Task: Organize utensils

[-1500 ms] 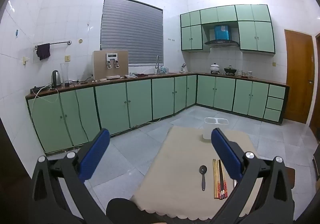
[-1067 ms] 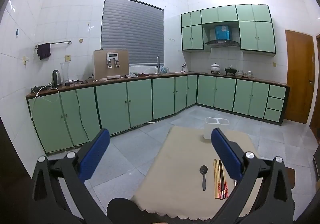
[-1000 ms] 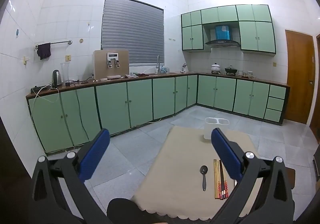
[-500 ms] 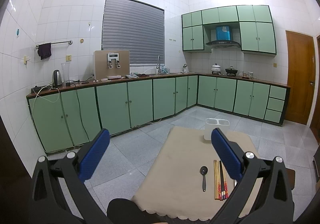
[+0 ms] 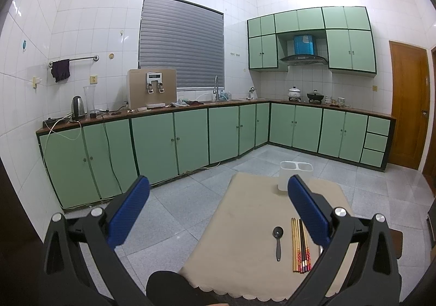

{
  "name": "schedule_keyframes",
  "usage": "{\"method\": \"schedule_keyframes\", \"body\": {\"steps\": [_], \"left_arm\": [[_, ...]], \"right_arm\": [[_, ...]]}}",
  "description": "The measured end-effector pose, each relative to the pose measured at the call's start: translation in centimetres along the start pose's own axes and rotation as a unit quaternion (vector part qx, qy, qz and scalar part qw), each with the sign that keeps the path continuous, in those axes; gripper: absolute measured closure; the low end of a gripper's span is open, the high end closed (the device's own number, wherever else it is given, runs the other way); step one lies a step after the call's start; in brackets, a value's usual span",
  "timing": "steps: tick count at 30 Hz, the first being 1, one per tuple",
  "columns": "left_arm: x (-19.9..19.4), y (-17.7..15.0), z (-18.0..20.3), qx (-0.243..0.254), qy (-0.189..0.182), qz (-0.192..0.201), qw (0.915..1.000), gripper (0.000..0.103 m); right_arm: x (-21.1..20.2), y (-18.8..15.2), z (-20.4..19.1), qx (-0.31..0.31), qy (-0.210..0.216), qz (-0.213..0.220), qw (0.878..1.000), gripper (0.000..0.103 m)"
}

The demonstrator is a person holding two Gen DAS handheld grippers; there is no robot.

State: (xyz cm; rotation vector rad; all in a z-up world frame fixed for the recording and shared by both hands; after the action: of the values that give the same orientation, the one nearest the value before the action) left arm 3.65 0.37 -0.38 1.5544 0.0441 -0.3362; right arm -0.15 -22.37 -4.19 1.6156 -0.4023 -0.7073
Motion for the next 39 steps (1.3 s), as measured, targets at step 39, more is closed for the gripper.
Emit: {"method": "schedule_keyframes", "body": {"steps": [39], "left_arm": [[0.31,-0.34,-0.14,-0.001,-0.004,-0.001,1.0,0.005]], "right_arm": [[-0.08,-0.39,-0.2,0.0,0.004,-0.003,1.0,0.006]]}}
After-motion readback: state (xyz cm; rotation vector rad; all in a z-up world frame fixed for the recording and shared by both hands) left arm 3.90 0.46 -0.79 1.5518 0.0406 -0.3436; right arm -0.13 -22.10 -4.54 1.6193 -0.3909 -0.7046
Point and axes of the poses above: each gripper's, at about its wrist camera, not at the fingertips, and x roughly the way its jaws point, z to its right, y to its top, the point moved 4 cm from there along x, roughly the way its jaws point, and after that the axes turned 11 degrees about -y, right-handed, at the moved point
